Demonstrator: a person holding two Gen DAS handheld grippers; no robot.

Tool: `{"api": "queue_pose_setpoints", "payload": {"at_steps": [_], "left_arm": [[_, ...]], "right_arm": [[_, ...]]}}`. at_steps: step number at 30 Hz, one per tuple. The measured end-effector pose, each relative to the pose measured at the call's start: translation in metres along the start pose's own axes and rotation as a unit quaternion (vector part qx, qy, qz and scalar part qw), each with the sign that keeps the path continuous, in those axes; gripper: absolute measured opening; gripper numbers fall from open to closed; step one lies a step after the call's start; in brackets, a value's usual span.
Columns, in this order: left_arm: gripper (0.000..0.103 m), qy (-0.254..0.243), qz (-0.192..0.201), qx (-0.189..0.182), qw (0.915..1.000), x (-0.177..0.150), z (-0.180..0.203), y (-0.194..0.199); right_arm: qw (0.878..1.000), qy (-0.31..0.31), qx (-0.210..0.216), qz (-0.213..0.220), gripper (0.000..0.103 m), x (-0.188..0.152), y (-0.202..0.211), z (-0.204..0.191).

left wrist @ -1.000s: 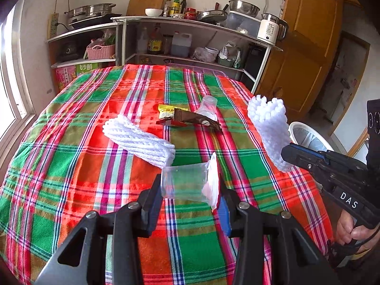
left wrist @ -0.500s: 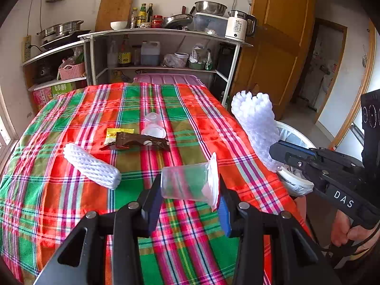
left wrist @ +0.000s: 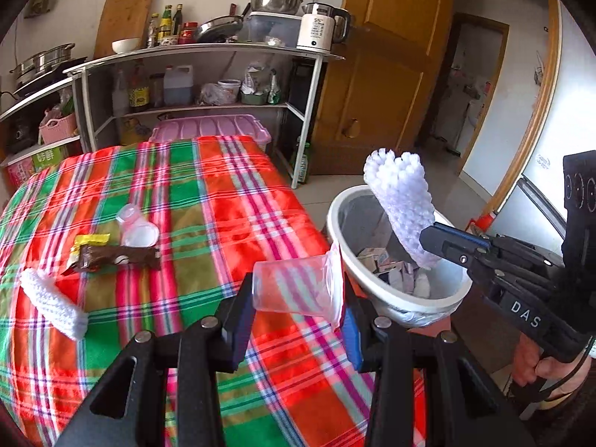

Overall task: Collect trash
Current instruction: 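Carry the plastic cup in the left gripper while the right carries the foam net over the bin, then open both grippers to drop the cup and foam net into the bin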

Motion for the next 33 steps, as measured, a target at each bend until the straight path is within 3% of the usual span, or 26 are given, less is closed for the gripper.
{"api": "queue_pose_setpoints", "payload": {"at_steps": [11, 22, 24, 25, 26, 28, 33], "left_arm": [[0.043, -0.045, -0.013, -0.063, 0.9969, 0.025, 0.078, -0.037], [0.044, -0.065, -0.052, -0.077, 0.9935, 0.024, 0.117, -0.072], [0.051, -0.065, -0.054, -0.076, 0.9935, 0.024, 0.118, -0.075], [0.06, -0.067, -0.053, -0.073, 0.9936, 0.024, 0.118, -0.075], [0.062, -0.07, -0.051, -0.07, 0.9938, 0.024, 0.118, -0.076], [0.062, -0.07, -0.052, -0.071, 0.9937, 0.024, 0.118, -0.076], [0.062, -0.065, -0.045, -0.059, 0.9951, 0.024, 0.109, -0.067]], "right_arm": [[0.996, -0.053, -0.075, -0.019, 0.006, -0.009, 0.007, 0.084], [0.991, -0.071, -0.104, -0.053, 0.006, -0.014, -0.008, 0.129], [0.99, -0.071, -0.106, -0.057, 0.009, -0.017, -0.01, 0.132], [0.99, -0.07, -0.111, -0.058, 0.012, -0.018, -0.011, 0.133], [0.989, -0.07, -0.113, -0.061, 0.02, -0.019, -0.012, 0.134], [0.989, -0.074, -0.114, -0.062, 0.029, -0.021, -0.012, 0.136], [0.989, -0.074, -0.113, -0.057, 0.03, -0.022, -0.007, 0.132]]}}
Point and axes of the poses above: each gripper's, at about its wrist camera, not at the fingertips, and y roughly against the way its jaws point, z to its right, x to its top, the point moved 3 cm from there along -y, roughly the way its jaws point, and after that the axes turned 9 degrees about x, right-handed, at the moved point
